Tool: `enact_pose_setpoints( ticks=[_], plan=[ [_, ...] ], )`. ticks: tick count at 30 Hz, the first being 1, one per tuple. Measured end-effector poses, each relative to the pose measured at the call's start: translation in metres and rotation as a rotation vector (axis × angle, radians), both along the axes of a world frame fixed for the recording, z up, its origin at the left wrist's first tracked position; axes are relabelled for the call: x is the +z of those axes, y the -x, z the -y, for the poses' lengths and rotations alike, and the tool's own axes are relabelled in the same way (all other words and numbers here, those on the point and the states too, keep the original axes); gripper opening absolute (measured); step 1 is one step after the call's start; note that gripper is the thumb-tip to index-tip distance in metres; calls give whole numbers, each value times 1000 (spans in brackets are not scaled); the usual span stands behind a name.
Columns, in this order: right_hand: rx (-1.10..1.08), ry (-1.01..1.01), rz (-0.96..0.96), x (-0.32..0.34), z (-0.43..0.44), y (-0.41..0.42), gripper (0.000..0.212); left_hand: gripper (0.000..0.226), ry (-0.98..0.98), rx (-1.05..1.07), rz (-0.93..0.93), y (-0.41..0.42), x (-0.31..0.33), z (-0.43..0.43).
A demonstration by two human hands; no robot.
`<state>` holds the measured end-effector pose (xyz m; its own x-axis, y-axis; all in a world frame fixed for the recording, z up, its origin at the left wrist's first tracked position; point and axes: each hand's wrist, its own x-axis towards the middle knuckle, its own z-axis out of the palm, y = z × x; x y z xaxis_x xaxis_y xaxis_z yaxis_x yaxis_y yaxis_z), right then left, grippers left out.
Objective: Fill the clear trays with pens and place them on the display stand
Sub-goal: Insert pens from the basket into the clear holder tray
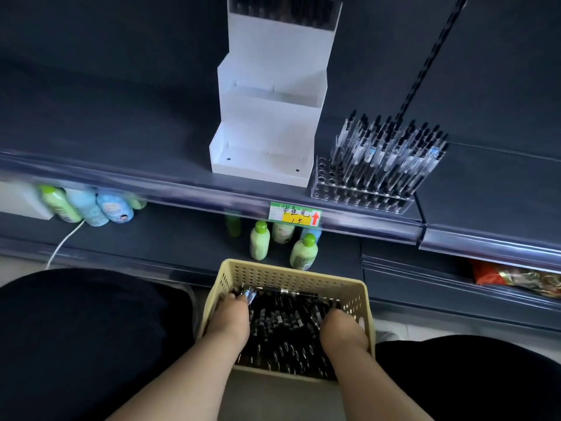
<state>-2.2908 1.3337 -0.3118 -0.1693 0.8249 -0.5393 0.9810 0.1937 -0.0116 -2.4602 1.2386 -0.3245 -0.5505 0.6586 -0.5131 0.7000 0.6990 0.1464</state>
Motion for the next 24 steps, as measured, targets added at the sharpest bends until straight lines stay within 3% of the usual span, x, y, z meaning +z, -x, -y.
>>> enact_pose_setpoints(
  ticks=[7, 15, 20, 24],
  plan=[
    [-113, 40, -21, -9, -16, 10, 19, 38, 77, 30, -9, 2, -4, -11],
    [-76, 70, -54, -5, -15, 10, 28, 39, 57, 56, -20, -1, 3, -10],
    [-24, -9, -181, 9, -5, 5, 29, 33, -45, 93, 68, -4, 20, -1],
    [-50, -183, -333, 25, 3, -4, 27, 18, -255, 165, 187, -11, 35, 6]
  ],
)
